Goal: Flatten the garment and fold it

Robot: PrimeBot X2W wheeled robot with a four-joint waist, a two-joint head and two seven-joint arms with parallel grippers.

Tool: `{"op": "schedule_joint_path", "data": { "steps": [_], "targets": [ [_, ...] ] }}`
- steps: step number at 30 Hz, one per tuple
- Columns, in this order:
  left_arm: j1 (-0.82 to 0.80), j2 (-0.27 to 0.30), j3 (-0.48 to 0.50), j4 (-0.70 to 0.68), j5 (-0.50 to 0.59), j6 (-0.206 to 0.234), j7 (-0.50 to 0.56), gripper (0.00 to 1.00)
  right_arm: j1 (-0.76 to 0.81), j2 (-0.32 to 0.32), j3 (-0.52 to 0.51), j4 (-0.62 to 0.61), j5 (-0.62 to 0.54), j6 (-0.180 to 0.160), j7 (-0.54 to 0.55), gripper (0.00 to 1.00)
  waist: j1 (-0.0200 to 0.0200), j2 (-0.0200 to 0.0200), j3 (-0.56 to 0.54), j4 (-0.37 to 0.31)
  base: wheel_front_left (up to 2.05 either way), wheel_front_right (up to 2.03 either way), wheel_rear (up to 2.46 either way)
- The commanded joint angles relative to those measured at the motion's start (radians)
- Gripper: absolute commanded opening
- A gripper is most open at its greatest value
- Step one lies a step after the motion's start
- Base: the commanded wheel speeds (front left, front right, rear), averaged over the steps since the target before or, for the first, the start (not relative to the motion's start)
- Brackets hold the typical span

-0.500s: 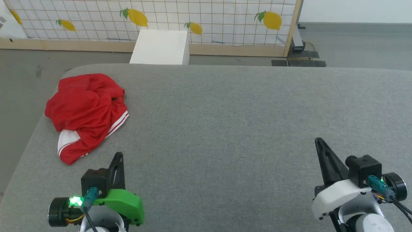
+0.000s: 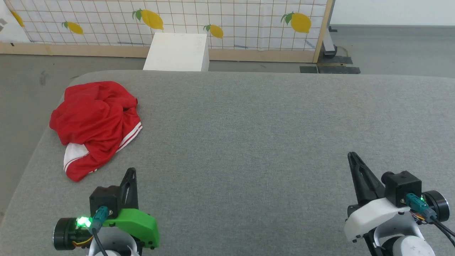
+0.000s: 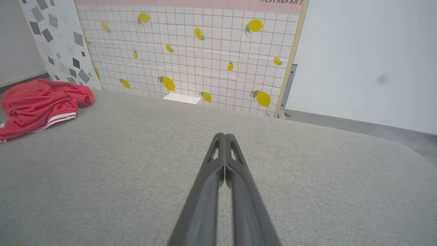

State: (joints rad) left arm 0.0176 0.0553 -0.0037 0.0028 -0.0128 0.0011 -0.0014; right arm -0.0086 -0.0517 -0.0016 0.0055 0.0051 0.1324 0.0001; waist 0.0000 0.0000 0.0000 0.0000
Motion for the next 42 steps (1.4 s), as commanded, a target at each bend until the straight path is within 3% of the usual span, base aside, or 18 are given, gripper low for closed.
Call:
{"op": "schedule_joint_path", "data": {
  "steps": [1, 9, 10, 42],
  "targets": [
    [-0.018, -0.005, 0.004, -0.003, 0.013, -0.001, 0.001, 0.00, 0.009, 0.001, 0.002, -0.005, -0.005, -0.002, 0.000, 0.00, 0.0000, 0.0000, 0.000, 0.000, 0.00, 0.00, 0.00],
    [-0.018, -0.005, 0.004, -0.003, 0.013, -0.001, 0.001, 0.00, 0.009, 0.001, 0.002, -0.005, -0.005, -0.002, 0.000, 0.00, 0.0000, 0.0000, 0.000, 0.000, 0.00, 0.00, 0.00],
    [0.000, 0.000, 0.000, 0.000, -0.001, 0.000, 0.000, 1.00, 0.000, 0.000, 0.000, 0.000, 0.001, 0.000, 0.000, 1.00, 0.0000, 0.0000, 0.000, 0.000, 0.00, 0.00, 0.00],
    [0.011, -0.001, -0.013, -0.015, -0.028, 0.000, -0.060, 1.00, -0.006, 0.000, -0.067, 0.031, 0.045, 0.000, -0.060, 1.00, 0.0000, 0.0000, 0.004, 0.003, 0.00, 0.00, 0.00]
  ]
}}
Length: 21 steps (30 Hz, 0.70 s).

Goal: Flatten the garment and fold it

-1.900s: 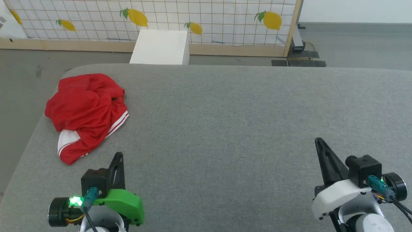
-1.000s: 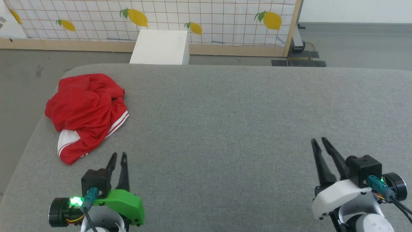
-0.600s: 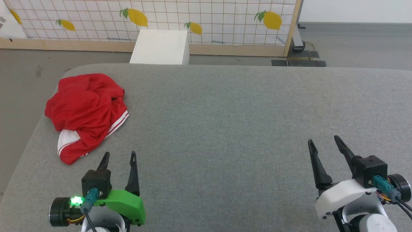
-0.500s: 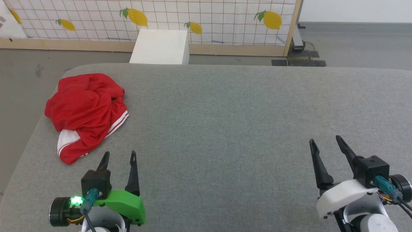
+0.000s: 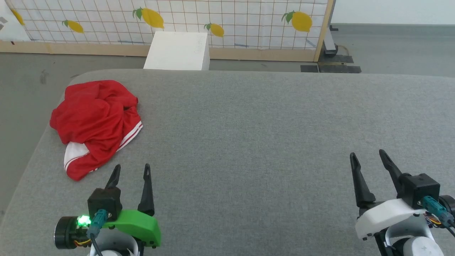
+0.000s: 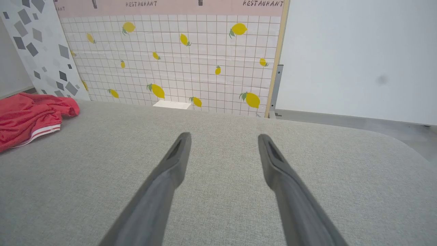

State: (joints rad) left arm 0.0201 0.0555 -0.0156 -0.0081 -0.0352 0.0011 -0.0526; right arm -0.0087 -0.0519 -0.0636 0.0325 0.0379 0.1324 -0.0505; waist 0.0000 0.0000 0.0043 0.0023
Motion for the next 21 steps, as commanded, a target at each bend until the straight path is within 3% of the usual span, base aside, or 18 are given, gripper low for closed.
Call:
{"op": "schedule_joint_path", "data": {
  "steps": [1, 21],
  "targets": [
    [0.008, -0.001, -0.002, -0.004, -0.006, 0.000, -0.011, 1.00, -0.006, 0.000, -0.007, 0.005, 0.014, 0.000, -0.012, 1.00, 0.0000, 0.0000, 0.000, 0.002, 0.00, 0.00, 0.00],
    [0.015, -0.002, -0.007, -0.012, -0.030, 0.008, -0.052, 1.00, 0.000, 0.001, -0.019, 0.020, 0.011, -0.001, -0.053, 1.00, 0.0000, 0.0000, 0.000, 0.066, 0.00, 0.00, 0.00]
  ]
}}
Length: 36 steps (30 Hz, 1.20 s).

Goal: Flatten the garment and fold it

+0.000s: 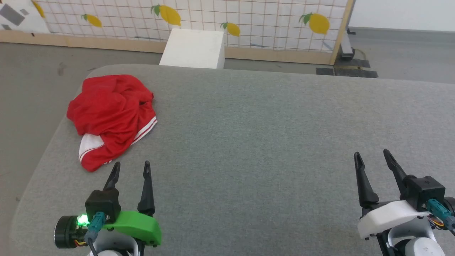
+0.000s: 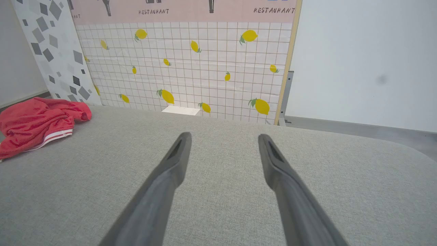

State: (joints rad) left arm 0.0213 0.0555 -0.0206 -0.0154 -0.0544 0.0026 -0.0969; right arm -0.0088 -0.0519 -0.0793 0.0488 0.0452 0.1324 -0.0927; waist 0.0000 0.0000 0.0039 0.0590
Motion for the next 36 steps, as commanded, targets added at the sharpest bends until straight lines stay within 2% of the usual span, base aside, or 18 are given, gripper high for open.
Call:
{"op": "schedule_joint_path", "data": {
  "steps": [1, 36],
  "targets": [
    [0.015, -0.002, -0.002, -0.005, -0.011, 0.006, -0.009, 1.00, 0.000, 0.001, -0.004, 0.004, 0.005, -0.001, -0.013, 1.00, 0.0000, 0.0000, 0.000, 0.014, 0.00, 0.00, 0.00],
    [0.073, -0.004, 0.040, -0.019, -0.029, -0.015, -0.081, 1.00, 0.030, 0.001, 0.015, 0.074, 0.053, -0.001, -0.085, 1.00, 0.0000, 0.0000, -0.070, 0.235, 0.00, 0.00, 0.00]
  ]
}}
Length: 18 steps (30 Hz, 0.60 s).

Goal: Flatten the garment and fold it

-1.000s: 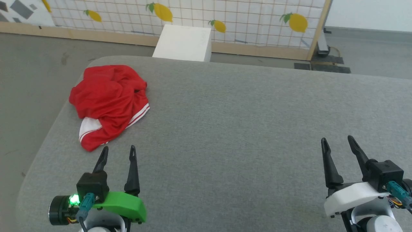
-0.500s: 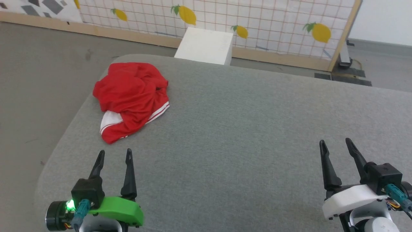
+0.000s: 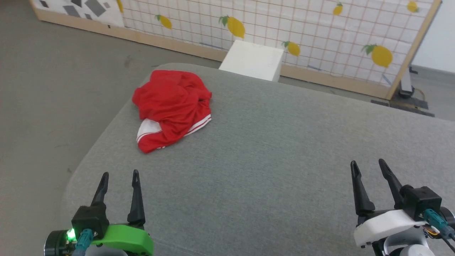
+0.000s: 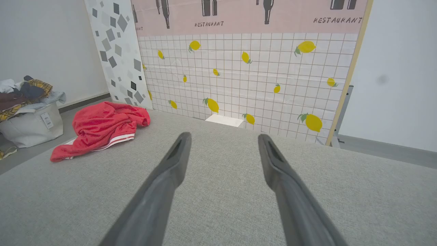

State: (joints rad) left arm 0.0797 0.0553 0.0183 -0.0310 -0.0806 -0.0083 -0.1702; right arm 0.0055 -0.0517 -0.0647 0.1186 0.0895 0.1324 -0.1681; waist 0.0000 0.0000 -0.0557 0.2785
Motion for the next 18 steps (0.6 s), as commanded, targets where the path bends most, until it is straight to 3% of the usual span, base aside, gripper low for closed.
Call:
{"op": "schedule_joint_path", "data": {
  "steps": [1, 18],
  "targets": [
    [0.017, -0.003, 0.003, -0.003, -0.003, -0.005, -0.010, 1.00, 0.017, 0.001, 0.001, 0.007, 0.010, -0.001, -0.012, 1.00, 0.0000, 0.0000, -0.014, 0.022, 0.00, 0.00, 0.00],
    [0.049, -0.004, 0.021, -0.013, -0.013, -0.014, -0.045, 1.00, 0.025, 0.001, -0.004, 0.046, 0.041, -0.001, -0.047, 1.00, 0.0000, 0.0000, -0.043, 0.089, 0.00, 0.00, 0.00]
  ]
}}
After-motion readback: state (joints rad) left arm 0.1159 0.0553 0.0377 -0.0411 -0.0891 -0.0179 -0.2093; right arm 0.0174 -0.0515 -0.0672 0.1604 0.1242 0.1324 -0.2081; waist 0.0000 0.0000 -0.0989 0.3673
